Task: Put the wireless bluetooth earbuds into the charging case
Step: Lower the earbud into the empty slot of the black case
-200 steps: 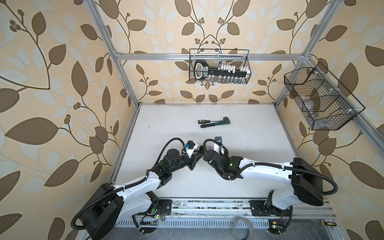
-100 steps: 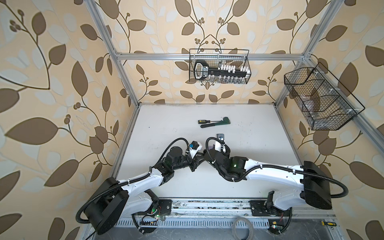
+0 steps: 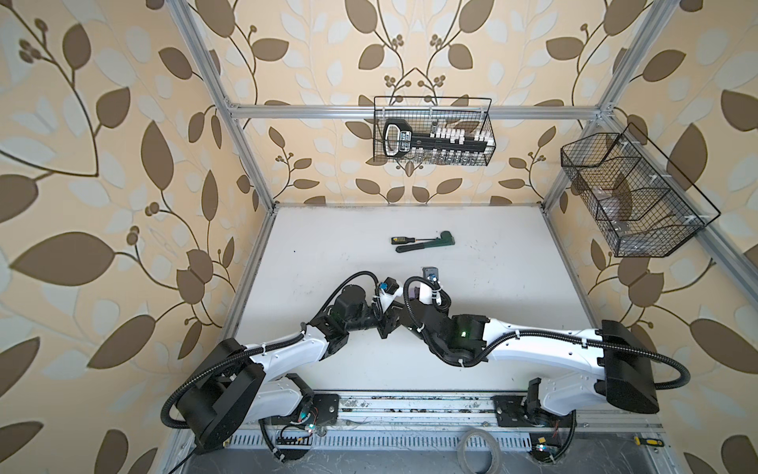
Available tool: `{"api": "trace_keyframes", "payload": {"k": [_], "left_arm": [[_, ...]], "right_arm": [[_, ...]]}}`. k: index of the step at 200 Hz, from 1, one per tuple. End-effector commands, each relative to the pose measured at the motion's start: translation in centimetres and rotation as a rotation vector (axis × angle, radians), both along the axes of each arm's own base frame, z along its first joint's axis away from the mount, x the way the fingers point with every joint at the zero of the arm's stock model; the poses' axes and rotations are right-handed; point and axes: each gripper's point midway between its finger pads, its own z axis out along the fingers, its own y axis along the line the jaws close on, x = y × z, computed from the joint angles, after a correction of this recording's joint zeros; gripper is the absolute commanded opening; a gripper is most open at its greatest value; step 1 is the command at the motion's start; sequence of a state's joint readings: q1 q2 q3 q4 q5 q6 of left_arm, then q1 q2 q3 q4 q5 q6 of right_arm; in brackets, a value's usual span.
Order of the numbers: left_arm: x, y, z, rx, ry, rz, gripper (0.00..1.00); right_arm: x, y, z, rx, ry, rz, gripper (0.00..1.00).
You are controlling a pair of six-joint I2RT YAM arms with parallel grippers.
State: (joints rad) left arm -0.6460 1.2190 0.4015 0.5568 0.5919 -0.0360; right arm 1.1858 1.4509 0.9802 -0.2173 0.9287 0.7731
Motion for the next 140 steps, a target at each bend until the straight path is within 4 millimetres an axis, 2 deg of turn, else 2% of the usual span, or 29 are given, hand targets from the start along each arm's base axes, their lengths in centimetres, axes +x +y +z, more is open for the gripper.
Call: {"api": "trace_keyframes", "payload": {"k": [1, 140], "left_arm": [[0.3, -0.6, 2.6, -0.062, -0.041, -0.027, 0.0], [0.8, -0.6, 2.6, -0.083, -0.016, 0.003, 0.0]], "right_arm": [[0.1, 0.8, 0.9, 0.024, -0.026, -0.014, 0.14], [-0.6, 1.5, -1.3, 0.03, 0.003, -0.007, 0.13]]}}
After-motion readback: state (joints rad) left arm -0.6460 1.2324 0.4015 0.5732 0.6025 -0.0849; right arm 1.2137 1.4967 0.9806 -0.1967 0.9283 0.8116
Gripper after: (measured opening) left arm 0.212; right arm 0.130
